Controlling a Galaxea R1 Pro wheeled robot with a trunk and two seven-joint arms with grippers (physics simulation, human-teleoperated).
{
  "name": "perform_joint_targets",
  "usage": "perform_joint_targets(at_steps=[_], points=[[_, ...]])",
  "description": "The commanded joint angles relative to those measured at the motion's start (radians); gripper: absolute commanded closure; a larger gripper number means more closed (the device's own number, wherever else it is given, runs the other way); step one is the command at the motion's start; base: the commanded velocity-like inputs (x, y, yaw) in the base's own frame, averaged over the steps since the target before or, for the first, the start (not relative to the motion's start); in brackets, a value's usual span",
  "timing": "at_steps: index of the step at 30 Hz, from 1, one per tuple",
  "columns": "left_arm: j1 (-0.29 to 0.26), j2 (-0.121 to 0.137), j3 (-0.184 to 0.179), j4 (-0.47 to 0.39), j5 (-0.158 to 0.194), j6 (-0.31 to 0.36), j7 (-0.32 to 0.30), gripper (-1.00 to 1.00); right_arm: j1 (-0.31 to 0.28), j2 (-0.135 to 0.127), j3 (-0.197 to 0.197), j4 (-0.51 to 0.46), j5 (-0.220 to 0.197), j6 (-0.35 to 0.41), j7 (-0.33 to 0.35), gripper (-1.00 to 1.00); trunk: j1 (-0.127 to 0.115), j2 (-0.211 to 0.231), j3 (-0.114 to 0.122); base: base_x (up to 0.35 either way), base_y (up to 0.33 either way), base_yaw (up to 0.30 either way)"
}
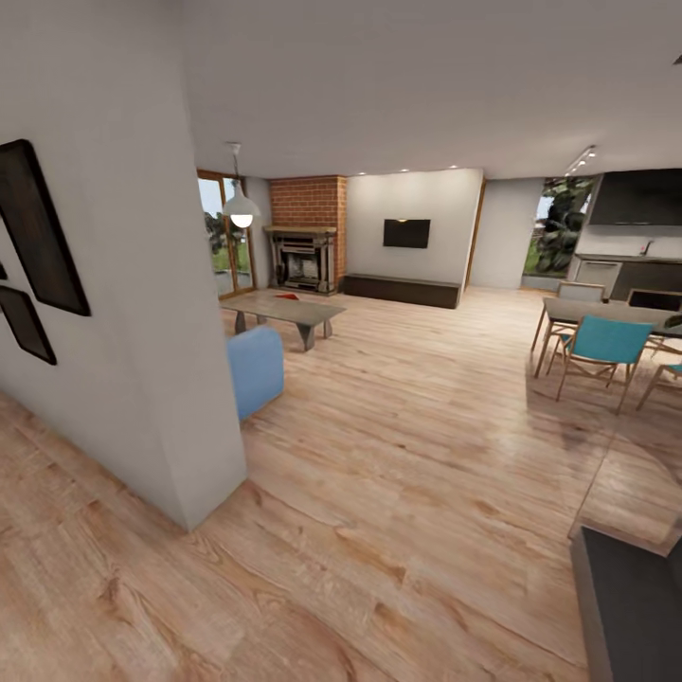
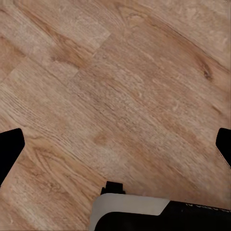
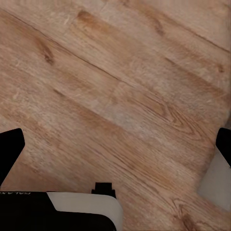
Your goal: Move the two storage containers from the living room to the garage. In the garage, place one container on the floor and stack the other container on top of it (either order is fine).
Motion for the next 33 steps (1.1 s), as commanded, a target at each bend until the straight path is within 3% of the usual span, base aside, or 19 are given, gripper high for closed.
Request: perform_joint_targets(at_steps=[1,33], points=[[-0.001,0.000,0.003,0.004,0.002,-0.006,-0.001,-1.00,-0.001,0.000,0.004,0.004,0.000,-0.007,-0.001,-1.00,0.001,-0.001,0.000,0.326,0.000,-0.003],[-0.001,0.000,0.004,0.004,0.002,-0.006,-0.001,-1.00,-0.001,0.000,0.001,0.006,-0.009,-0.005,-0.012,-1.00,0.001,-0.001,0.000,0.326,0.000,0.000]])
